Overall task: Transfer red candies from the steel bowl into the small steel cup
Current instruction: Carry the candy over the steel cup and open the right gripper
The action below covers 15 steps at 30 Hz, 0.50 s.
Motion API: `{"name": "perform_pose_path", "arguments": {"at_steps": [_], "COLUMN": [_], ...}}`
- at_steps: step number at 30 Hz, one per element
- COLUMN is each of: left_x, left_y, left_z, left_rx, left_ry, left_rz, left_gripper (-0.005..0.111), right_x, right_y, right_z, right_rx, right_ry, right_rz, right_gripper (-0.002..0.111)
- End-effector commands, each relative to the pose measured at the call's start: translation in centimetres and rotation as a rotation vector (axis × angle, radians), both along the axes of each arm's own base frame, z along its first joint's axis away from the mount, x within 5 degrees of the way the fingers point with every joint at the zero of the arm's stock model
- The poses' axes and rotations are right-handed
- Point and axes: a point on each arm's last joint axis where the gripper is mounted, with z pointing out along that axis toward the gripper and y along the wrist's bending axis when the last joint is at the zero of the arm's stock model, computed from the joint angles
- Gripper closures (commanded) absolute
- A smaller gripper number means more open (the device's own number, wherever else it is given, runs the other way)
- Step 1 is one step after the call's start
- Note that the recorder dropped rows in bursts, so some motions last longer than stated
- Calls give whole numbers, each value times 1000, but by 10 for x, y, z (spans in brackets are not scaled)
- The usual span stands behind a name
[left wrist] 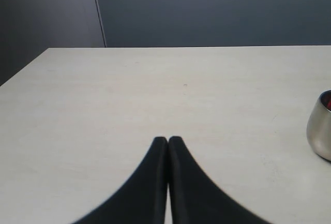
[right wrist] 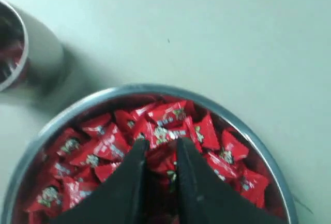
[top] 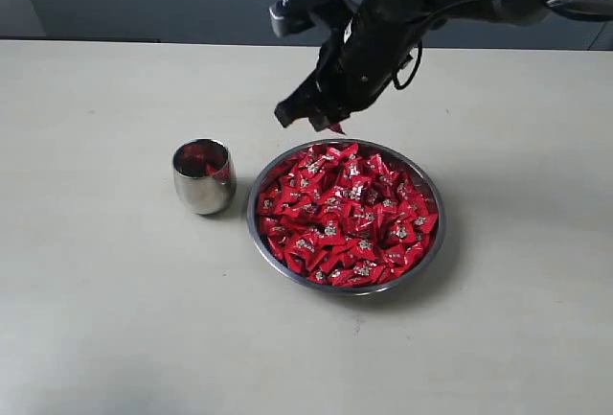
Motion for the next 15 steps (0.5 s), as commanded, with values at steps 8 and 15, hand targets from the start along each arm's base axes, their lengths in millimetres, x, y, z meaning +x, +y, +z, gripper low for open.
{"name": "perform_pose_path", "arguments": {"at_steps": [8,15], "left_x": [0,0], "left_y": [0,0], "left_z": [-1,-1], "left_rx": [-1,-1], "left_ry": [-3,-3], "left_rz": [1,1], "left_gripper": [106,106], "right_x": [5,-5], "right_y": [52,91], "right_z": [38,18], "right_rx": [315,286], "right_ry": [9,61], "right_rz": [152,244], "right_gripper": [108,108]}}
